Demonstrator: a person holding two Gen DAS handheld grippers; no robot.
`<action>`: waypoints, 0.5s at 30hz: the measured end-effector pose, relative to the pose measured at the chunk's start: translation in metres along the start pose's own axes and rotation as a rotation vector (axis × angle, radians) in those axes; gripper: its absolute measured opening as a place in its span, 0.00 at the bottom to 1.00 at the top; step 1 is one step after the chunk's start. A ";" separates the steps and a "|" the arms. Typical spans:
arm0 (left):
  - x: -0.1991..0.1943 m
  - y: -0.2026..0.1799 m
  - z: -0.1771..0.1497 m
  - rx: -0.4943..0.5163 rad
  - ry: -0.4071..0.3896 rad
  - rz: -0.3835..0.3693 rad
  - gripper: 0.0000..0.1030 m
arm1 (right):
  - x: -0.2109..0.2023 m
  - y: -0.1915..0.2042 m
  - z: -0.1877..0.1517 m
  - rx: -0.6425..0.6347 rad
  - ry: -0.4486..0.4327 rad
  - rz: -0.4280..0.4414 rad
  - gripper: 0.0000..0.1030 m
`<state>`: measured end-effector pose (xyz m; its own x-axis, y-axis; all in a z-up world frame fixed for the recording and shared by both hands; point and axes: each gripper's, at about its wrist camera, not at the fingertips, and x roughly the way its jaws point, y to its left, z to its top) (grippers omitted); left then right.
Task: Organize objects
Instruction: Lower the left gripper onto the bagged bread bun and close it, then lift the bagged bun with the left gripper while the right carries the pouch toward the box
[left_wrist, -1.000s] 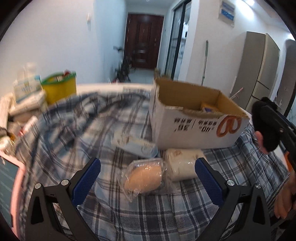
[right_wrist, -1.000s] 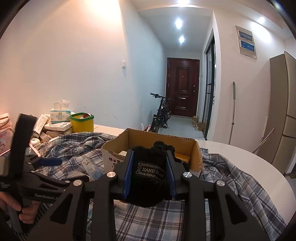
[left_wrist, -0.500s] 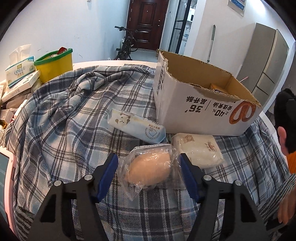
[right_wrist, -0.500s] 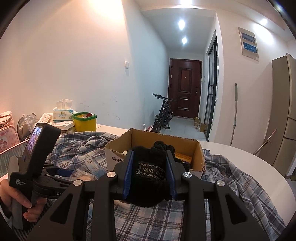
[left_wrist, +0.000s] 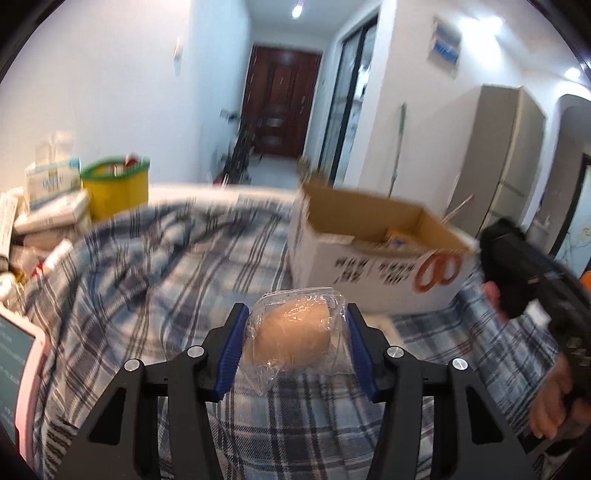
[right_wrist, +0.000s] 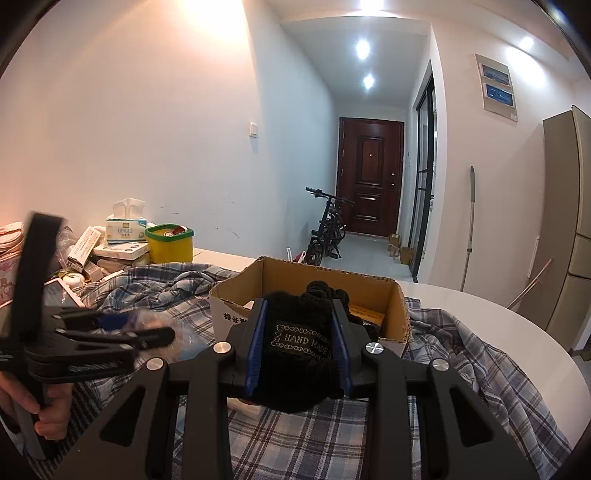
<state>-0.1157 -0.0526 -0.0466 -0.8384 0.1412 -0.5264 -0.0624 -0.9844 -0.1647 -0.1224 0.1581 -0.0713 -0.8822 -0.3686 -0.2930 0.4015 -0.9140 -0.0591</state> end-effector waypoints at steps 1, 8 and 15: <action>-0.007 -0.003 0.000 0.013 -0.038 -0.010 0.53 | 0.000 0.000 0.000 -0.001 0.000 0.005 0.31; -0.035 -0.024 0.001 0.117 -0.156 -0.090 0.53 | 0.003 -0.002 -0.004 0.031 0.010 0.071 0.31; -0.051 -0.028 -0.002 0.139 -0.229 -0.080 0.53 | 0.001 -0.002 -0.003 0.034 -0.012 0.090 0.31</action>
<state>-0.0700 -0.0322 -0.0166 -0.9274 0.2067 -0.3118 -0.1932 -0.9784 -0.0740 -0.1232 0.1603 -0.0748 -0.8456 -0.4516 -0.2845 0.4712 -0.8820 -0.0005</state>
